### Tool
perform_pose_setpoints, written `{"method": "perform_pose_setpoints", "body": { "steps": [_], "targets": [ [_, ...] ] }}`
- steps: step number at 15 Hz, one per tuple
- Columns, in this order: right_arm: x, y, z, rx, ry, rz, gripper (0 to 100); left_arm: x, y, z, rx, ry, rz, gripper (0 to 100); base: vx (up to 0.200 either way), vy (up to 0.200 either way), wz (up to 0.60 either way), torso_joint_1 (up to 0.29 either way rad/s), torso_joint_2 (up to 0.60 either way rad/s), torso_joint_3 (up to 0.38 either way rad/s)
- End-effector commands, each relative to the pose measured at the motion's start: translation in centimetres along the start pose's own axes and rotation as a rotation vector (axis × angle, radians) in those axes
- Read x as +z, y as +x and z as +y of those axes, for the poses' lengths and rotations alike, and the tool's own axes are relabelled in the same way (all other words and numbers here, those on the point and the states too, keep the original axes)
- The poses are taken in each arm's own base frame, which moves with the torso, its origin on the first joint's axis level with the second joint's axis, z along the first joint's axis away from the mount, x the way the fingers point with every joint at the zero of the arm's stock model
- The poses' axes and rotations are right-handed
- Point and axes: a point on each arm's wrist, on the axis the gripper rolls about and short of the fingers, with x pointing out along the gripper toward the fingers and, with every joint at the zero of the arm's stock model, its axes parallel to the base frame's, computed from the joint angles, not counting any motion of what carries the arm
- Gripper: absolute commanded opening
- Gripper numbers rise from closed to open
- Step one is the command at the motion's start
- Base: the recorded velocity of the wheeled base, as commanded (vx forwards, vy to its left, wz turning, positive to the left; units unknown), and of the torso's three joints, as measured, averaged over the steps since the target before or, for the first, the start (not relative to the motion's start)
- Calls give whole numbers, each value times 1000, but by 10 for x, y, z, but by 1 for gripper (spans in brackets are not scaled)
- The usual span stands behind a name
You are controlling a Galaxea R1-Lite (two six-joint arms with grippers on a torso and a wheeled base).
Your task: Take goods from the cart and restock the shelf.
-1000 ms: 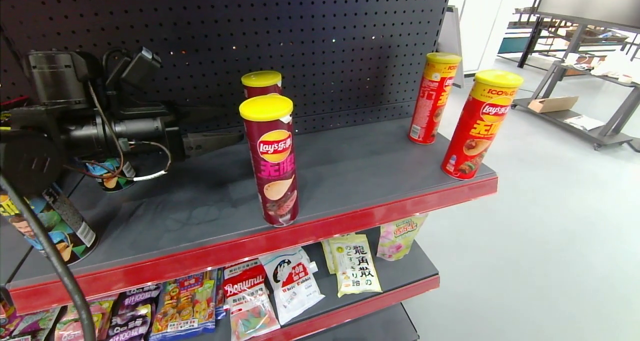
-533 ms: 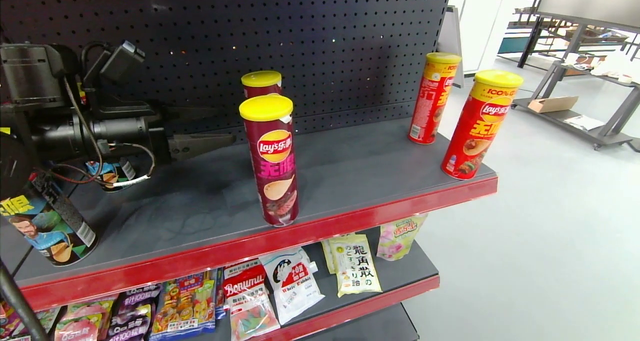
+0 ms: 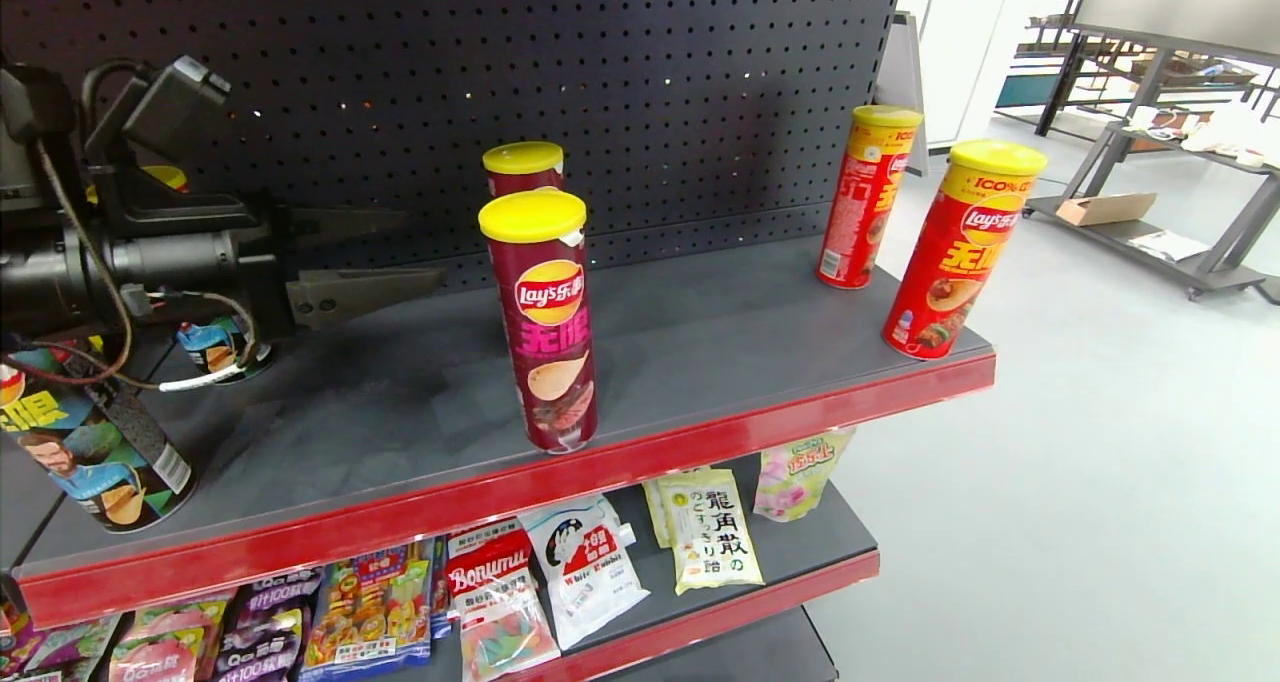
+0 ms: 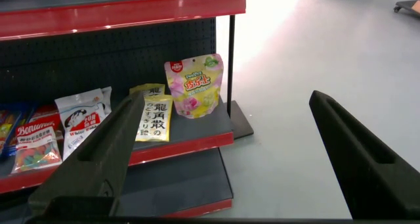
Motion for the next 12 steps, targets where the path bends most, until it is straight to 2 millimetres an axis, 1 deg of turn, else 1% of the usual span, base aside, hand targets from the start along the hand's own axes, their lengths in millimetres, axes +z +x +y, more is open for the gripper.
{"method": "perform_pose_setpoints", "body": {
  "steps": [1, 2, 3, 4, 5, 6, 7, 8, 9, 10, 12],
  "targets": [
    [0, 0, 0, 1, 0, 1, 100, 18, -27, -30, 77, 54, -27, 100, 0, 0, 0, 0, 0, 0],
    [0, 0, 0, 1, 0, 1, 100, 22, -43, -48, 184, 73, -17, 100, 0, 0, 0, 0, 0, 0],
    [0, 0, 0, 1, 0, 1, 100, 21, -58, -64, 303, 85, 12, 100, 0, 0, 0, 0, 0, 0],
    [0, 0, 0, 1, 0, 1, 100, 21, -78, -86, 473, 108, 60, 100, 0, 0, 0, 0, 0, 0],
    [0, 0, 0, 1, 0, 1, 100, 21, -78, -86, 473, 108, 60, 100, 0, 0, 0, 0, 0, 0],
    [0, 0, 0, 1, 0, 1, 100, 17, -107, -116, 717, 115, 168, 100, 0, 0, 0, 0, 0, 0],
    [0, 0, 0, 1, 0, 1, 100, 10, -124, -142, 763, 30, 169, 100, 0, 0, 0, 0, 0, 0],
    [0, 0, 0, 1, 0, 1, 100, 4, -138, -162, 770, -88, 84, 100, 0, 0, 0, 0, 0, 0],
    [0, 0, 0, 1, 0, 1, 100, 0, -149, -175, 783, -106, 47, 100, 0, 0, 0, 0, 0, 0],
    [0, 0, 0, 1, 0, 1, 100, -8, -161, -189, 832, -98, 35, 100, 0, 0, 0, 0, 0, 0],
    [0, 0, 0, 1, 0, 1, 100, -23, -180, -212, 952, -109, 69, 100, 0, 0, 0, 0, 0, 0]
  ]
}}
